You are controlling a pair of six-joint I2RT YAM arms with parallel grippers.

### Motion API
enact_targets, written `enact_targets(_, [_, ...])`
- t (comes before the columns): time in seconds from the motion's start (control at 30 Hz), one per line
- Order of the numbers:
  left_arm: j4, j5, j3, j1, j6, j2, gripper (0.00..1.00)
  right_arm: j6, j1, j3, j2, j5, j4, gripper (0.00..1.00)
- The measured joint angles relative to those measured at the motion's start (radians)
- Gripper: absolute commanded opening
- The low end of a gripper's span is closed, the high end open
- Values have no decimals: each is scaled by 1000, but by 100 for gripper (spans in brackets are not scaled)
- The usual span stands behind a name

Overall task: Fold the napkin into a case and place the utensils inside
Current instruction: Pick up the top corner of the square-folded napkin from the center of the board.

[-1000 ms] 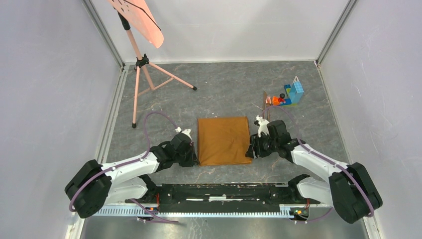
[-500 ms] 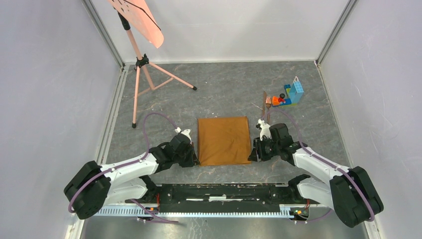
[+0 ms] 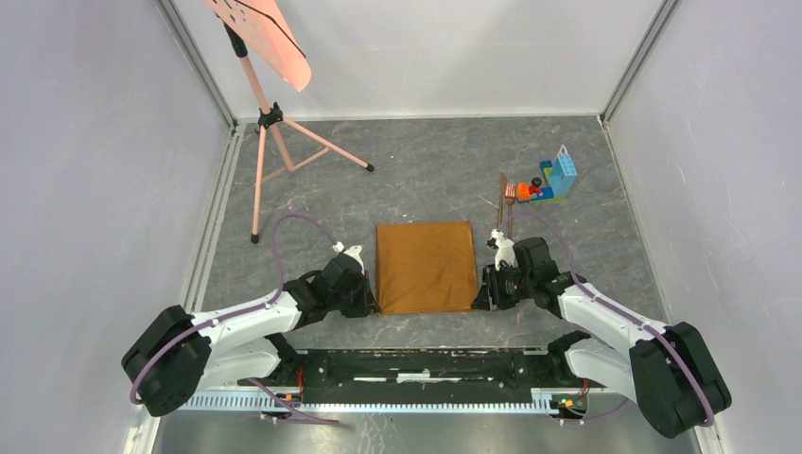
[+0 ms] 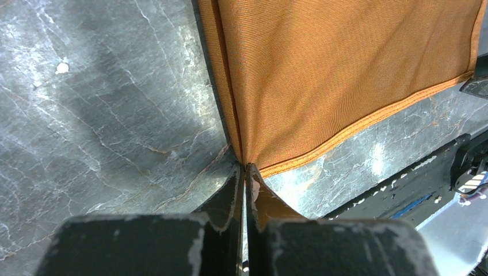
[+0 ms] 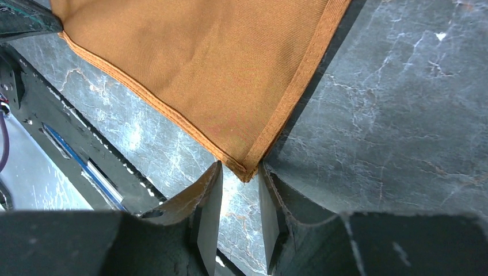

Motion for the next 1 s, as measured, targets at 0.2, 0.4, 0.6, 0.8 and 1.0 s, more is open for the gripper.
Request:
enact_targets(0.2, [14,3,-5,0,0,0,2,6,0,0,-2,-12,0,41])
enact_targets(0.4, [19,6,-8,0,0,0,2,0,0,11,-2,-8,-21,44])
enact_targets(0.6, [25,9,-10,0,-1,0,2,-9,0,31,-22,-5,-38,38])
enact_targets(0.8, [31,14,-10,0,-1,5,2,-6,0,31,-27,-9,-36,39])
enact_targets(1.0, [33,16,-10,0,-1,6,2,-11,0,32,-27,2,-41,44])
